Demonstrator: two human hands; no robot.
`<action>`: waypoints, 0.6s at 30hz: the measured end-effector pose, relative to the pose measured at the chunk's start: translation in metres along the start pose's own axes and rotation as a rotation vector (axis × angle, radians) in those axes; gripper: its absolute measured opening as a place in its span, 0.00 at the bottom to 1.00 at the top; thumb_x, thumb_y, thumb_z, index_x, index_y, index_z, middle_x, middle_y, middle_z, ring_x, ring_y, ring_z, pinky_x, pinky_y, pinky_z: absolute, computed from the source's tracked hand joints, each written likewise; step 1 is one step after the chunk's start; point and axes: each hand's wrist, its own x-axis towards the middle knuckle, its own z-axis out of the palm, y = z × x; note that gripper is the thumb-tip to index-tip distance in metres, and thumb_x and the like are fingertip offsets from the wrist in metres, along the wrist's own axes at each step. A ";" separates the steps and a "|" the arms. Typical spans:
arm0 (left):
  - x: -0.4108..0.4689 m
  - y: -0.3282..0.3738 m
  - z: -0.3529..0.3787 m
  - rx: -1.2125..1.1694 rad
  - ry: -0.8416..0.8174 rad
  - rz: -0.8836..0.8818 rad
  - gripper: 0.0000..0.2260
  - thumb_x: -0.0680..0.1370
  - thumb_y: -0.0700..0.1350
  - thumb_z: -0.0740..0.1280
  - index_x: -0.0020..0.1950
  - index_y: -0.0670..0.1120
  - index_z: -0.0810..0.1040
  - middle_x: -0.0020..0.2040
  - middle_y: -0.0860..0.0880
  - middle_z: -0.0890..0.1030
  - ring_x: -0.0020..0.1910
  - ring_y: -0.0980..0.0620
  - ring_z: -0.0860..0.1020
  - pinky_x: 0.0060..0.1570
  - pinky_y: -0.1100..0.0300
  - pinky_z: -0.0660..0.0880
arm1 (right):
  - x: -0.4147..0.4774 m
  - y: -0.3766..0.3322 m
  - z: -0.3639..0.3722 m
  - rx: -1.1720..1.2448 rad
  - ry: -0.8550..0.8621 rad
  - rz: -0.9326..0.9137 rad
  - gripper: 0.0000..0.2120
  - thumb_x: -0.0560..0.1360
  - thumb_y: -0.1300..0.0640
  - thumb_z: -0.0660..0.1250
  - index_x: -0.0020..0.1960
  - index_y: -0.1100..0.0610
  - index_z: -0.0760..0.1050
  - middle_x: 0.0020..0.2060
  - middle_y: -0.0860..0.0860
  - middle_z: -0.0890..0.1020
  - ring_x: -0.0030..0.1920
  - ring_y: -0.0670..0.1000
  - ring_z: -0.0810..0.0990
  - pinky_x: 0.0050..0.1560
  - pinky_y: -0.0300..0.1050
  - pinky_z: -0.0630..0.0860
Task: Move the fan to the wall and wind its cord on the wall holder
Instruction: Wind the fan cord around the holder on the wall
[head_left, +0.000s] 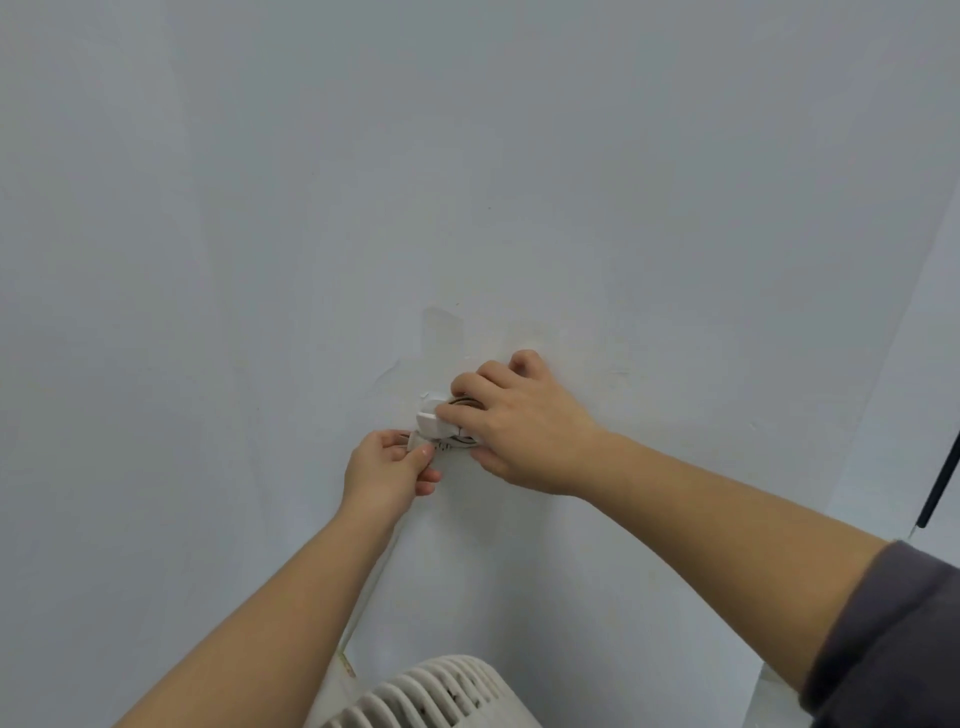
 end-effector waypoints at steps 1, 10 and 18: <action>0.000 0.000 -0.001 -0.032 -0.005 -0.008 0.10 0.78 0.36 0.66 0.59 0.36 0.73 0.44 0.42 0.80 0.34 0.51 0.80 0.29 0.66 0.78 | 0.002 -0.003 0.001 0.005 -0.008 0.017 0.19 0.70 0.54 0.66 0.61 0.49 0.74 0.54 0.49 0.77 0.52 0.54 0.75 0.51 0.52 0.63; 0.002 0.001 -0.006 -0.142 -0.033 0.046 0.09 0.79 0.33 0.63 0.59 0.37 0.77 0.45 0.42 0.83 0.40 0.51 0.83 0.41 0.67 0.81 | 0.004 -0.006 0.002 0.050 -0.017 0.067 0.24 0.65 0.61 0.71 0.58 0.44 0.74 0.56 0.45 0.76 0.54 0.51 0.74 0.51 0.51 0.59; 0.002 0.002 -0.012 -0.332 -0.061 0.005 0.12 0.80 0.31 0.60 0.62 0.36 0.76 0.52 0.39 0.84 0.49 0.47 0.85 0.47 0.62 0.82 | 0.004 -0.006 0.001 0.062 -0.017 0.079 0.24 0.66 0.61 0.71 0.59 0.43 0.74 0.57 0.44 0.76 0.55 0.51 0.73 0.53 0.50 0.57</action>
